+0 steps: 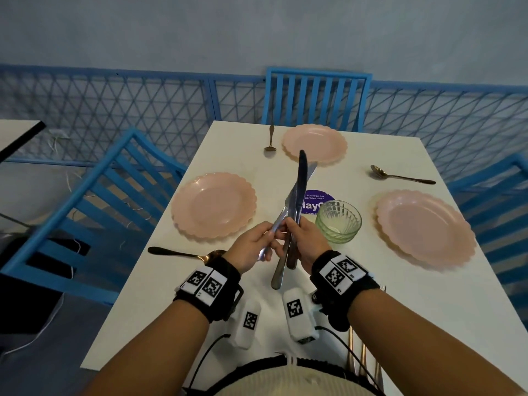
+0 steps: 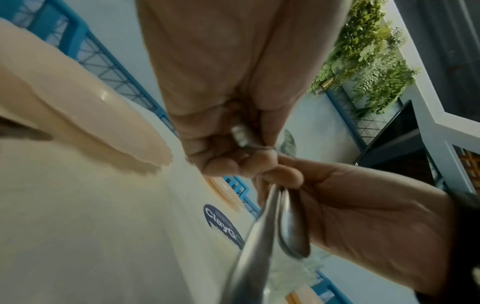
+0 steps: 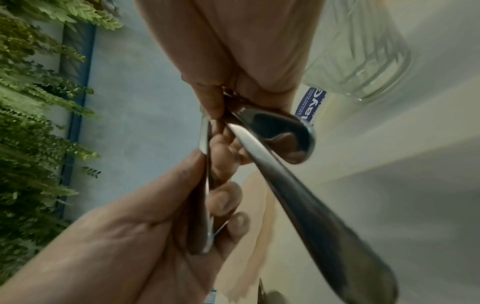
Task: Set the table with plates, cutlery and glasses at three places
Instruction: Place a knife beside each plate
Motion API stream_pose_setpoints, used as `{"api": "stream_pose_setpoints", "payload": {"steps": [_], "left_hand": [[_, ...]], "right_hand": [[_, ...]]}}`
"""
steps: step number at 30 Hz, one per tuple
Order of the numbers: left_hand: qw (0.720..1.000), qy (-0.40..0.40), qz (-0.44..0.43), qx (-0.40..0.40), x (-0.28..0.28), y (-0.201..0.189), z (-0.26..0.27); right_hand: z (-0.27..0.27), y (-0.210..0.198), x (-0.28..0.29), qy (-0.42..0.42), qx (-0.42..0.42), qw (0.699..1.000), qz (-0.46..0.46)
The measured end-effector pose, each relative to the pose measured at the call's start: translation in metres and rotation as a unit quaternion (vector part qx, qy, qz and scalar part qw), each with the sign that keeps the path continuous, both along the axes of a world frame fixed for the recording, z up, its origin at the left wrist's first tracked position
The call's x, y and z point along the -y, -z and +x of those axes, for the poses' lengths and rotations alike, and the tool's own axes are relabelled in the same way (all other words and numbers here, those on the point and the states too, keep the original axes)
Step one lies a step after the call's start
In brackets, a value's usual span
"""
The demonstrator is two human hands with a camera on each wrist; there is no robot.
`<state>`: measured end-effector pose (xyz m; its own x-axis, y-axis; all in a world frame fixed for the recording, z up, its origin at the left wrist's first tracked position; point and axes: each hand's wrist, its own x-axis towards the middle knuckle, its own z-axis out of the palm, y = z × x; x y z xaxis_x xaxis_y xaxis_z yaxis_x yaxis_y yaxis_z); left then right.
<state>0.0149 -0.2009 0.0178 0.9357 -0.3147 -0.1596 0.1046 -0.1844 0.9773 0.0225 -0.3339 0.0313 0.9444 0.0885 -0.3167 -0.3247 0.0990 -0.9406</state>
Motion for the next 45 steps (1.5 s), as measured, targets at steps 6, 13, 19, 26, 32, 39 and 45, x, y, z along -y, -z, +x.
{"api": "stream_pose_setpoints", "payload": {"steps": [6, 13, 19, 26, 32, 39, 45], "left_hand": [[0.989, -0.067, 0.12, 0.05, -0.066, 0.004, 0.016], [0.928, -0.066, 0.365, 0.025, -0.154, 0.008, 0.022], [0.874, -0.002, 0.486, -0.004, -0.183, 0.019, 0.027], [0.855, 0.048, 0.516, 0.002, -0.182, 0.029, 0.031], [0.845, 0.095, 0.526, -0.003, -0.181, 0.038, 0.034], [0.825, 0.091, 0.557, 0.015, -0.186, 0.034, 0.048], [0.801, 0.087, 0.59, 0.053, -0.177, 0.04, 0.051]], "right_hand": [[-0.002, -0.004, 0.0, 0.007, -0.015, 1.0, 0.003], [-0.007, 0.002, -0.011, -0.015, -0.023, 1.0, -0.008], [-0.012, -0.001, -0.022, -0.033, -0.037, 0.999, -0.007], [-0.014, -0.001, -0.026, -0.033, -0.048, 0.998, -0.027], [-0.012, 0.004, -0.027, -0.028, -0.06, 0.997, -0.031], [-0.008, 0.007, -0.025, -0.027, -0.06, 0.997, -0.04], [-0.005, 0.009, -0.019, -0.021, -0.059, 0.997, -0.049]]}}
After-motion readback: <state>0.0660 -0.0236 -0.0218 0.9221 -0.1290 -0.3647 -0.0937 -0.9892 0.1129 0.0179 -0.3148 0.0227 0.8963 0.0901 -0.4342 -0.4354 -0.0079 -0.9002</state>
